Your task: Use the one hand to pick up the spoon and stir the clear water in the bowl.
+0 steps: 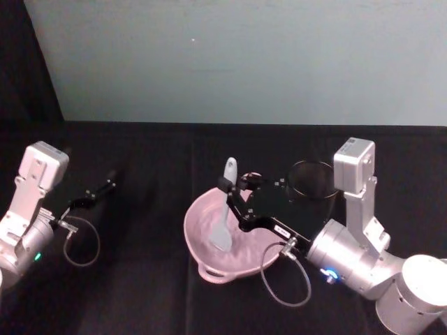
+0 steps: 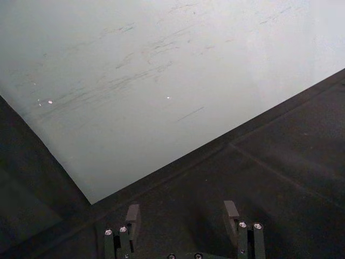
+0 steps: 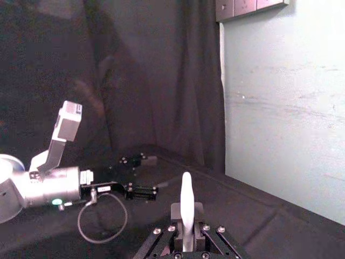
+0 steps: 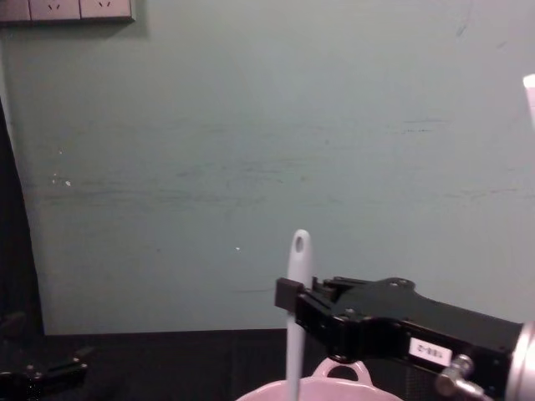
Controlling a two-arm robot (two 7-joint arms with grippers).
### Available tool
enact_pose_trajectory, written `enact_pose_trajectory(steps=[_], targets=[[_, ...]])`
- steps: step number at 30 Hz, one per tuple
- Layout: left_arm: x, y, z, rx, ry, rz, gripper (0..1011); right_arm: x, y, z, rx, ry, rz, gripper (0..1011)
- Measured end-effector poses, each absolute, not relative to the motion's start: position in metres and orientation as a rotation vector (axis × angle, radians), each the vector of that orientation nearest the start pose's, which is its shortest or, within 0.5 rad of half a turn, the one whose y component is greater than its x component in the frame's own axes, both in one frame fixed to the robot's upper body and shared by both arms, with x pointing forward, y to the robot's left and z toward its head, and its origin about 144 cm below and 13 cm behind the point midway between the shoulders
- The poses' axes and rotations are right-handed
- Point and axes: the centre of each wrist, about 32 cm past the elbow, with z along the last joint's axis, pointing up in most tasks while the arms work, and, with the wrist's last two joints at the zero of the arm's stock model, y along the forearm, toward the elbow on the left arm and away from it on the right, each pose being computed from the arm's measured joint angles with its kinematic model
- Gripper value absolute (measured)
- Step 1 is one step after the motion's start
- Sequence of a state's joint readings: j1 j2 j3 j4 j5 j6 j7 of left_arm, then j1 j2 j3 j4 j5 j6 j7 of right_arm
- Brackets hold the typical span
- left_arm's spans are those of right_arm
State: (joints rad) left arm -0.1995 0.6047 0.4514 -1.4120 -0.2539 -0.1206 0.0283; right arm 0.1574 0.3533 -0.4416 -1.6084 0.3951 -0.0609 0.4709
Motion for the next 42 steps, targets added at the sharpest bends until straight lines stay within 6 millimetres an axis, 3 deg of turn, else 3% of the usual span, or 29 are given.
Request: enact_pose_trajectory(steps=[10,21,34,42], targets=[[0.489,0.310,1.140,0.304,-0.285,1.248,1005,0.498,-0.187,1.171,0.111,0.018,-0.694,112],[0.489,0.310,1.140,0.304,-0.285,1.248,1005,0.515,-0.209,1.170,0.132,0.020,-0.812,112],[0.489,0.310,1.140,0.304,-0.285,1.248,1005,0.505,-0.231,1.177,0.086,-0.048,-0.842,112],[0.489,0.310,1.140,0.304,-0.285,1.248,1005,0.491,-0.226,1.180,0.027,-0.099,-0.774,112]])
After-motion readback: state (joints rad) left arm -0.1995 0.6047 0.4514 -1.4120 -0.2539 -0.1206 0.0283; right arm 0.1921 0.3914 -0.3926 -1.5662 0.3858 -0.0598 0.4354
